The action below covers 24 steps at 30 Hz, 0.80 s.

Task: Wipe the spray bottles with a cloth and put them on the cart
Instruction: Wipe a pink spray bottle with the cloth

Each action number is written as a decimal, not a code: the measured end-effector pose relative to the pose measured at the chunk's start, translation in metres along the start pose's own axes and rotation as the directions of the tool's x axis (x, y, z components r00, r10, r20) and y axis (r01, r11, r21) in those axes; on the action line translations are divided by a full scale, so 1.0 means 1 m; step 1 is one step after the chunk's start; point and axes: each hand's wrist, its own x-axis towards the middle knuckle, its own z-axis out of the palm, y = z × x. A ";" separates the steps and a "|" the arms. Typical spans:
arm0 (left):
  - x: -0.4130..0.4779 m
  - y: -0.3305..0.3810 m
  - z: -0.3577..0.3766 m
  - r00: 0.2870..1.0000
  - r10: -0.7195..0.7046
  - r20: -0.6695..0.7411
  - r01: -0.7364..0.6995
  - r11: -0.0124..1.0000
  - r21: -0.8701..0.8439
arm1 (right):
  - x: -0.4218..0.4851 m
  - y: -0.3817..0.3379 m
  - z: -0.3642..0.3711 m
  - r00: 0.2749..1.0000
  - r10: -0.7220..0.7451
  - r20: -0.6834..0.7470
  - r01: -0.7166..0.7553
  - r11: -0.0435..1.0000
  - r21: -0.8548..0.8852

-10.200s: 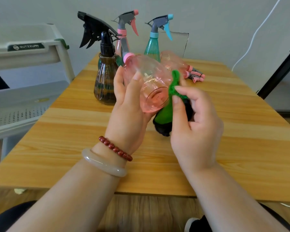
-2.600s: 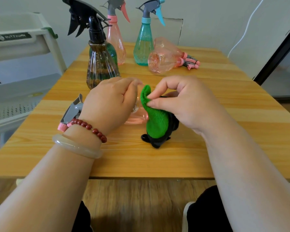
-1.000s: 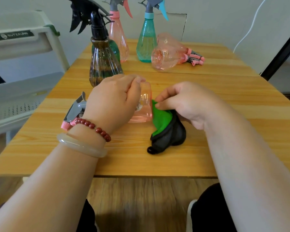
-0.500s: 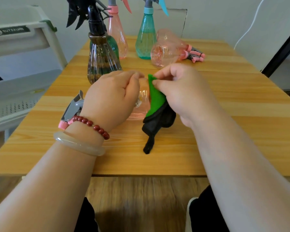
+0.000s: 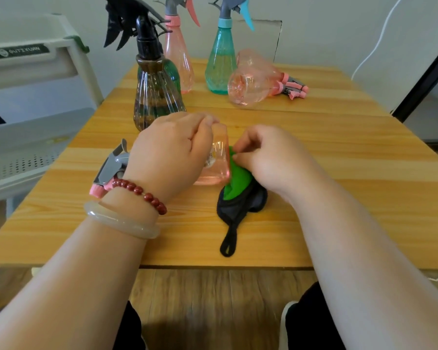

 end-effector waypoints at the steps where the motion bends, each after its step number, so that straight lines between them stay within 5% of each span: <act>1: 0.000 0.000 0.000 1.000 0.002 -0.001 -0.002 1.000 -0.004 | -0.001 0.000 -0.002 1.000 -0.020 0.011 0.020 0.999 -0.043; 9: -0.001 -0.001 0.000 1.000 0.018 -0.023 -0.019 1.000 -0.017 | -0.007 -0.002 -0.023 0.889 -0.305 -0.342 0.233 0.944 -0.234; 14: -0.003 -0.001 -0.001 0.998 0.043 -0.041 -0.043 0.999 0.001 | 0.003 0.015 -0.005 0.994 -0.098 -0.053 0.066 0.900 -0.431; 20: -0.004 -0.005 0.002 0.994 0.090 -0.067 -0.091 0.996 -0.011 | -0.005 0.010 -0.019 0.974 -0.177 -0.142 0.119 0.931 -0.346; 24: -0.004 -0.007 0.000 0.994 0.064 -0.087 -0.072 0.992 -0.099 | -0.011 0.000 -0.028 0.941 -0.271 -0.204 0.266 0.962 -0.056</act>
